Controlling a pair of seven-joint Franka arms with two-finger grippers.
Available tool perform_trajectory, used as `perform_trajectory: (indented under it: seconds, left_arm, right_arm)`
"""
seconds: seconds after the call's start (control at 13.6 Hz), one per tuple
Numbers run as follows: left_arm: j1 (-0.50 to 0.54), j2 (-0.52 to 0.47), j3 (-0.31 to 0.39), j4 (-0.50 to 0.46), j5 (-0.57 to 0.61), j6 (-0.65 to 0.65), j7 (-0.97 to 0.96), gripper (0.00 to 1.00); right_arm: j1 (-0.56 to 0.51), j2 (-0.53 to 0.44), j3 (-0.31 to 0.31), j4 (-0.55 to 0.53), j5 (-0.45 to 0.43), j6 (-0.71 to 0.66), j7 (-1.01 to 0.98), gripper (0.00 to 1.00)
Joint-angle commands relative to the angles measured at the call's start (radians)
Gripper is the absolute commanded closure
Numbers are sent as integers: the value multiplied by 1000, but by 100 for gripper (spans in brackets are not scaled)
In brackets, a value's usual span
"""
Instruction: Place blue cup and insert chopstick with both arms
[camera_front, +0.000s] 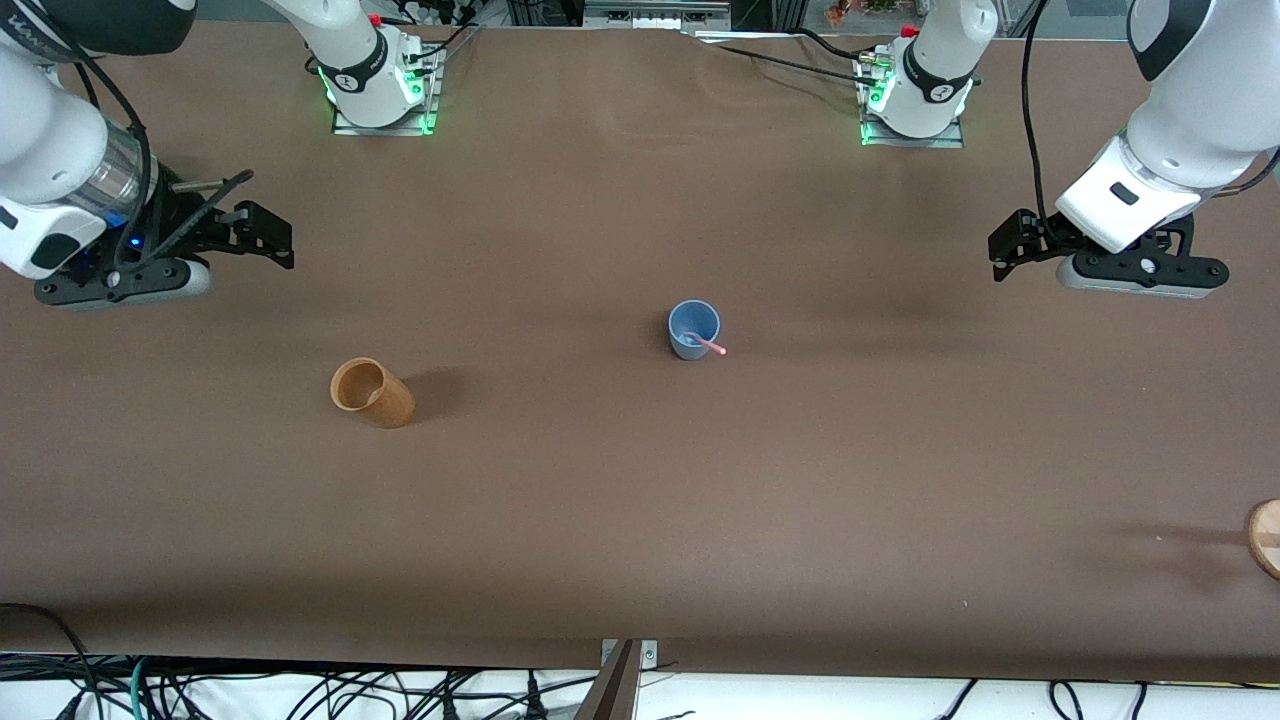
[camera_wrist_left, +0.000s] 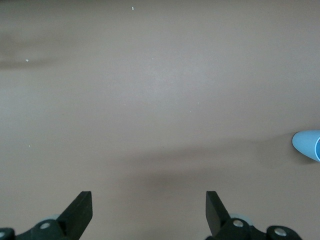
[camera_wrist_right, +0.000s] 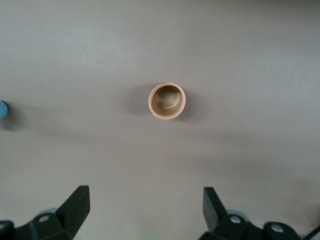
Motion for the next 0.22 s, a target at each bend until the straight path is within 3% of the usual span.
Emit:
perform_trajectory:
  seconds: [0.0,0.15]
  left_arm:
    - [-3,14,3,29,-34,-23,20,0]
    - [-3,14,4,29,-34,-31,20,0]
  right_arm:
    - [-2,-37,14,-33,-21,-4,-15,0]
    - [-2,-38,15,-34,-21,-10,-15,0]
